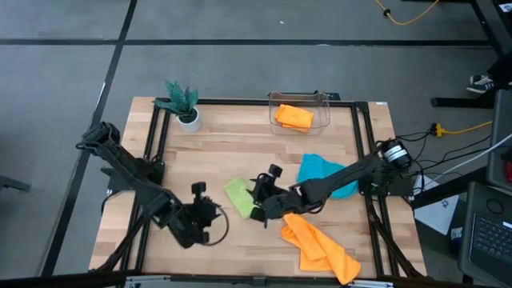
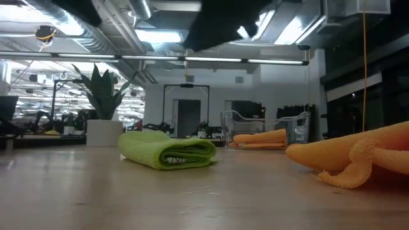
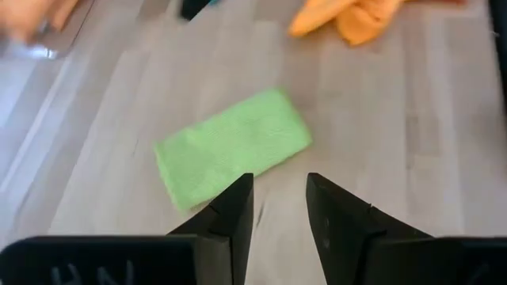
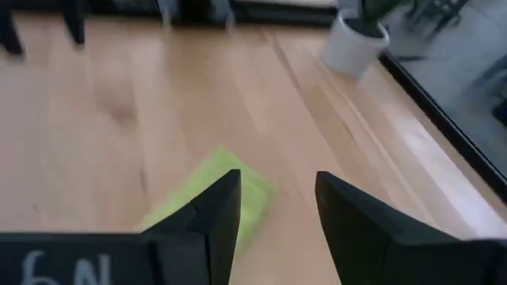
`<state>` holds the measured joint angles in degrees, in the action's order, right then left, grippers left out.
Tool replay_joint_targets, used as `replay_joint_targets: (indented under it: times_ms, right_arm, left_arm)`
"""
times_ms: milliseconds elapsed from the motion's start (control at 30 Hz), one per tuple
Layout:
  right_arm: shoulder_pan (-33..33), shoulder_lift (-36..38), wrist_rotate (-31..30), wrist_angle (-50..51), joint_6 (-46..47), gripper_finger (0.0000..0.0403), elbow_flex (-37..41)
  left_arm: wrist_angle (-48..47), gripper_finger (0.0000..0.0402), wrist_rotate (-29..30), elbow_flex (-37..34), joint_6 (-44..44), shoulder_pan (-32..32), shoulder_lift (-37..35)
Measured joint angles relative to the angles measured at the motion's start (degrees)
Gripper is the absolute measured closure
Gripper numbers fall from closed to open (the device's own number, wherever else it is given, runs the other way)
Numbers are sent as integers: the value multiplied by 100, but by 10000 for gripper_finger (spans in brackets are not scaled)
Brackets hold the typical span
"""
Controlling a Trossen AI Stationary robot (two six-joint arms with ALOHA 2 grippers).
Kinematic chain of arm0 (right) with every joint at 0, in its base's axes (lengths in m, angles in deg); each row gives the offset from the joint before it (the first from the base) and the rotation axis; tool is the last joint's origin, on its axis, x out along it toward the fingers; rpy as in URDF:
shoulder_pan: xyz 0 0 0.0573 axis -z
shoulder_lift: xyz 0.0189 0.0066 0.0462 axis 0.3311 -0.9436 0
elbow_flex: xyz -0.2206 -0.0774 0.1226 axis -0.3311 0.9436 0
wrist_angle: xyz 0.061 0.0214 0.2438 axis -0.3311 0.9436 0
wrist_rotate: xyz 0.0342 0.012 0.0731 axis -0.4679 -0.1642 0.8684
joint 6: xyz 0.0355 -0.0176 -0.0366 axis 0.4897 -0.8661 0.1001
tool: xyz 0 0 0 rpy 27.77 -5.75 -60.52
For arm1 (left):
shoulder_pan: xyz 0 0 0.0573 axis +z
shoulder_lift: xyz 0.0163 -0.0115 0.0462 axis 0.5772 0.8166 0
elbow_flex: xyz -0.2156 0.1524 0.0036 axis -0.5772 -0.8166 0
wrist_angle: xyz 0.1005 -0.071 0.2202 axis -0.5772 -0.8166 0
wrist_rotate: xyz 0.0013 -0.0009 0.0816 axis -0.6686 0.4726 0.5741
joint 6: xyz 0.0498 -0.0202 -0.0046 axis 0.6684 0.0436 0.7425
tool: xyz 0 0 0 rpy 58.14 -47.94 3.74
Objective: Fold microfiber towels
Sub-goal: Put the folded green microfiber towel into the transparent bin
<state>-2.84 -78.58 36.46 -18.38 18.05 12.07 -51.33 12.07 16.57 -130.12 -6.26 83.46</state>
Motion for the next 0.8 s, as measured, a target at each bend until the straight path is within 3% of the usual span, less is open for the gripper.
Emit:
replay_joint_targets:
  times_ms: [267,433,600,800]
  right_arm:
    - [0,-50,278,1357,921,236,142]
    - [27,-50,169,921,845,236,830]
    - [55,-61,173,-348,320,236,1641]
    - [111,-59,773,-1338,-681,236,1983]
  left_arm:
    - [432,292,-397,-586,-308,387,27]
    - [820,292,-556,-1151,-892,545,27]
    - [1687,292,-768,-1683,-997,699,27]
    - [1873,292,-889,-1880,-995,1015,29]
